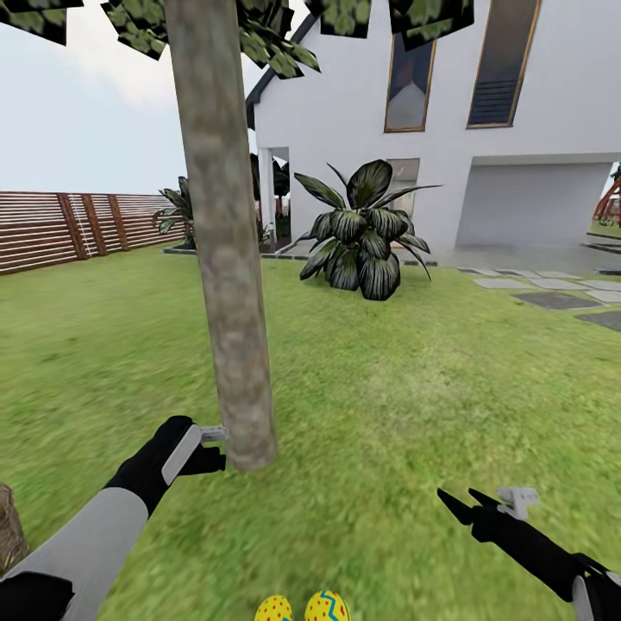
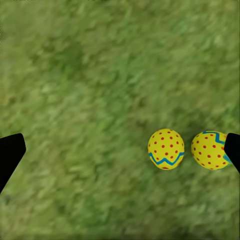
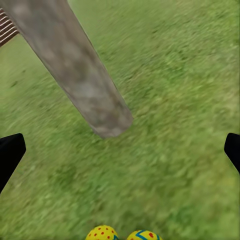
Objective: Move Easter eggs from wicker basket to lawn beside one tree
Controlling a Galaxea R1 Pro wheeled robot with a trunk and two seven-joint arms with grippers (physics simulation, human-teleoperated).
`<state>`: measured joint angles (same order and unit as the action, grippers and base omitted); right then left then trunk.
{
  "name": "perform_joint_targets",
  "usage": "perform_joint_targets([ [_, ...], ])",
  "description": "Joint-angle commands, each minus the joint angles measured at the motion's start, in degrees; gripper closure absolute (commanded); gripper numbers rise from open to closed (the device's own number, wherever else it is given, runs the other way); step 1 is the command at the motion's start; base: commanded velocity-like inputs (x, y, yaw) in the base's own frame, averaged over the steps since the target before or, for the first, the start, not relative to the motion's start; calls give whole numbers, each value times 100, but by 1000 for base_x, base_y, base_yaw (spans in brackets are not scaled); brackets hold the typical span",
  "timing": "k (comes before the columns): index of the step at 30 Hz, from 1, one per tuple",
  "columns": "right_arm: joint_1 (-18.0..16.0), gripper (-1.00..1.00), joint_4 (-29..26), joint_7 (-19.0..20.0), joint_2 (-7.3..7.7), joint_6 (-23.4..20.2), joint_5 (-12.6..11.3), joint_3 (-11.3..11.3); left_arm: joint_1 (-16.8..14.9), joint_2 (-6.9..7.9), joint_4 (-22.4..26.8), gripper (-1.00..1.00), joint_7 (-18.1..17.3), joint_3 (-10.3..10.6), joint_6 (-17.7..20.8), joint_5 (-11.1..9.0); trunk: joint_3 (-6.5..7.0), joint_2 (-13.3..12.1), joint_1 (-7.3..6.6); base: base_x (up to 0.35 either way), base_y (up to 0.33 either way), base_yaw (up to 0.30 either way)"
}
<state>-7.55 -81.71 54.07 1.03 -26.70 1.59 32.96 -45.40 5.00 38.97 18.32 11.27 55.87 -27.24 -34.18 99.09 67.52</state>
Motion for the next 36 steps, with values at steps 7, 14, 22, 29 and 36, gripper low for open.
perform_joint_targets([
  [7,-6,-100,-42,34,-6,-37,20,2,-4,9,13,-100,67,60,9,-62,120,-279,-155,0,0,0],
  [14,-2,-100,-72,38,-9,-37,17,-13,1,4,54,-100,75,68,12,-62,246,-560,-309,-60,0,0],
  [22,-5,-100,-22,32,-2,-30,21,-14,0,32,38,-100,77,10,12,-62,389,-881,-484,-134,0,0],
  [29,-6,-100,3,34,1,-21,24,-14,4,6,25,-100,83,22,12,-61,504,-1161,-638,-14,0,67],
  [36,-7,-100,6,34,-2,-8,25,-17,5,7,17,-100,84,27,12,-57,616,-1442,-792,-2,0,231],
])
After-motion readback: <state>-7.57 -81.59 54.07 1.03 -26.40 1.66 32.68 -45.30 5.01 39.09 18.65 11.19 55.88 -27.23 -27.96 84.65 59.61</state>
